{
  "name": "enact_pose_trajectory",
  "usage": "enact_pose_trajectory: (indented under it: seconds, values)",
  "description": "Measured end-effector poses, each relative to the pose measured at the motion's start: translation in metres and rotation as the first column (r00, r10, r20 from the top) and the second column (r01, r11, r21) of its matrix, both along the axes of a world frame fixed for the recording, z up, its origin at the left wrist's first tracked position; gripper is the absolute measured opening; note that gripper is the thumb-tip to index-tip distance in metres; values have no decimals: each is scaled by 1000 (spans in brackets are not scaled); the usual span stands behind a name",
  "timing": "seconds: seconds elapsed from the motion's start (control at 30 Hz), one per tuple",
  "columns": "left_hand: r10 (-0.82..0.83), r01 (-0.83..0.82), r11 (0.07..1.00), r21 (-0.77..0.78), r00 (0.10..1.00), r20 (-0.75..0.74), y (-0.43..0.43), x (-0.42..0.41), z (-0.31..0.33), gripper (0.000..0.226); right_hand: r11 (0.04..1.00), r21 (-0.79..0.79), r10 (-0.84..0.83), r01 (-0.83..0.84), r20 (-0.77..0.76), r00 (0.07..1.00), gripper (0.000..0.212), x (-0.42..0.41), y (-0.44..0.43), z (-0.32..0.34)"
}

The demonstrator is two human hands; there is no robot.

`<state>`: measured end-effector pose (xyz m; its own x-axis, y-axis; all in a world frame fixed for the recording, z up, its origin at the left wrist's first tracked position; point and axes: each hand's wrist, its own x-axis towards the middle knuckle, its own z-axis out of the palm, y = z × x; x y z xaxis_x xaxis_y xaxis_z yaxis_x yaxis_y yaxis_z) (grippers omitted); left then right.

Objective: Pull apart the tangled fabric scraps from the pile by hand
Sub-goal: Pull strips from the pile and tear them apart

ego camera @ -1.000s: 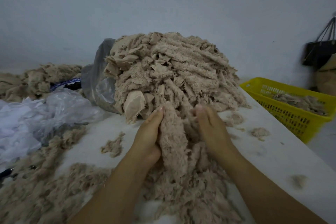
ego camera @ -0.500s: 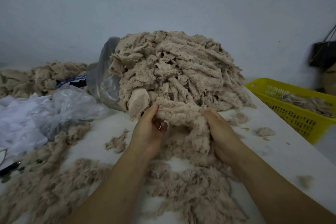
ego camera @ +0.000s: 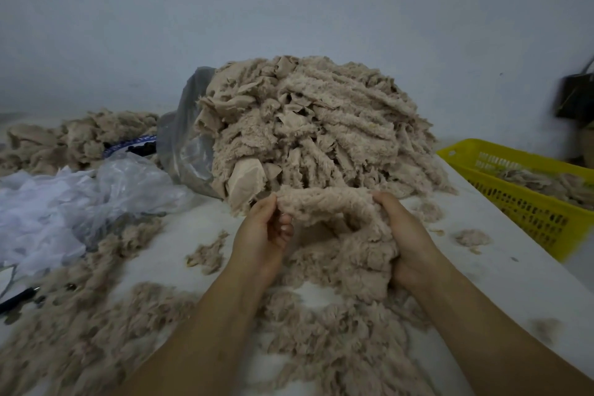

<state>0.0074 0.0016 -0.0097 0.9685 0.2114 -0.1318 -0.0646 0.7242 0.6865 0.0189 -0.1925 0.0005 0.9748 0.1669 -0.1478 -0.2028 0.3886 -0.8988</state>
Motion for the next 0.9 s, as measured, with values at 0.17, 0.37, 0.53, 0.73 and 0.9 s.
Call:
enact_pose_trajectory:
  seconds: [0.17,0.37,0.53,0.73,0.9]
  values:
    - [17,-14,994,108,999,-29,3,5,-3,25,992,127,-10,11,-8,1000,40,3,-2,3]
    - [172,-172,983,-55,985,-19,33,5,5,28,928,338,-176,158,22,984,45,9,-31,18]
    - [-94,76,841,536,996,6,-10,-6,5,25,980,157,-131,121,59,990,37,6,-16,13]
    - [-177,56,475,878,984,32,-21,-22,18,28,997,81,-10,-6,204,979,27,3,-4,11]
    - [-237,68,490,869,970,58,-45,-23,28,26,980,-196,37,21,286,958,28,3,5,-1]
